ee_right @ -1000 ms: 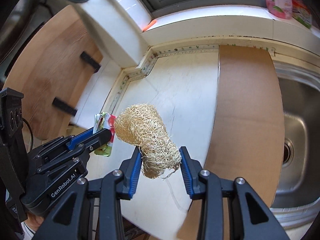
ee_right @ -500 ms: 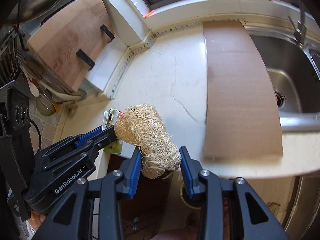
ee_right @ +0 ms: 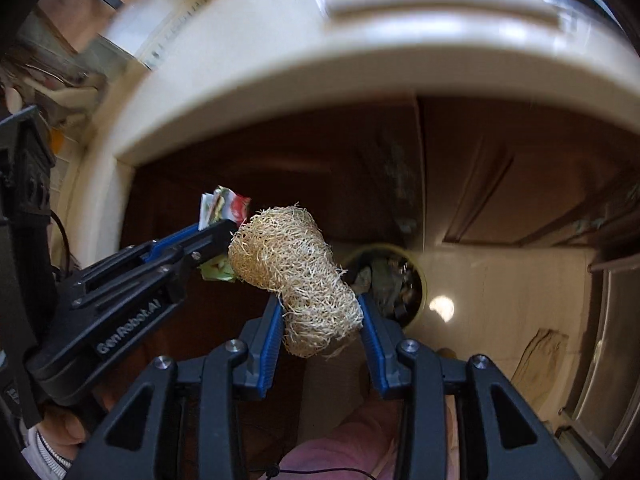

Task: Collect trash
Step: 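Carry the green packet and loofah down over the trash bin, then open the left gripper over the bin while the right gripper releases the loofah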

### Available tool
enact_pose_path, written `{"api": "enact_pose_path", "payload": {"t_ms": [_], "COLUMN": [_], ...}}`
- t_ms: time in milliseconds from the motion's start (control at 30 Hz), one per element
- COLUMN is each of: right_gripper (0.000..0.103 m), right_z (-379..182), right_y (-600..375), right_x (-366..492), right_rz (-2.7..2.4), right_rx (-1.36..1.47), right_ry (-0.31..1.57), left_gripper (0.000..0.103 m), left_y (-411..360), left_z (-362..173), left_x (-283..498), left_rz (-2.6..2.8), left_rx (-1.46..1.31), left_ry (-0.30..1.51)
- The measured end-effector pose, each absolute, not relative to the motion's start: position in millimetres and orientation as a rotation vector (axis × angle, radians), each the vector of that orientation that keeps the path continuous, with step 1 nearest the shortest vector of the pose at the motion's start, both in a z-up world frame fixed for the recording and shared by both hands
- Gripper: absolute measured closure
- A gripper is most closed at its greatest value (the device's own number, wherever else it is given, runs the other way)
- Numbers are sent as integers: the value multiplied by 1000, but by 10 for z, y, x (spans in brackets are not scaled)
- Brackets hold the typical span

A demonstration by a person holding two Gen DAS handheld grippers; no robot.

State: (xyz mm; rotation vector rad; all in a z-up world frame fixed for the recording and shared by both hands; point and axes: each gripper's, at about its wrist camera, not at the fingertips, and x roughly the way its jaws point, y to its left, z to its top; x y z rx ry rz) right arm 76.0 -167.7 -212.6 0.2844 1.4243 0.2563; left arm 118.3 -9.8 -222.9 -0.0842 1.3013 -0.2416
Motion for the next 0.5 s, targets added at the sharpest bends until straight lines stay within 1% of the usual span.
{"api": "enact_pose_path", "payload": {"t_ms": [200,300,433,500], "right_gripper": [65,65,64,62], "right_z": [-3323,-3987,-4726,-5017], "right_y": [-1768,-1792,-1823,-1838], "right_x": [645,675,730,753], "right_rz": [232,213,191,190], "right_rx": [289,251,243,241], "right_ry": [1531,1561,1604,1608], "left_gripper": [89,88,87,83], "left_y": [-98,-99,-56,-4], "left_z": [-3340,-3923,-4615,-4941], "left_x": [1058,1033,1010,1005], "left_rz": [-236,-237,-219,-200], "left_rx": [-128,-139,-171,-186], "left_ry": [1371,1386,1422,1440]}}
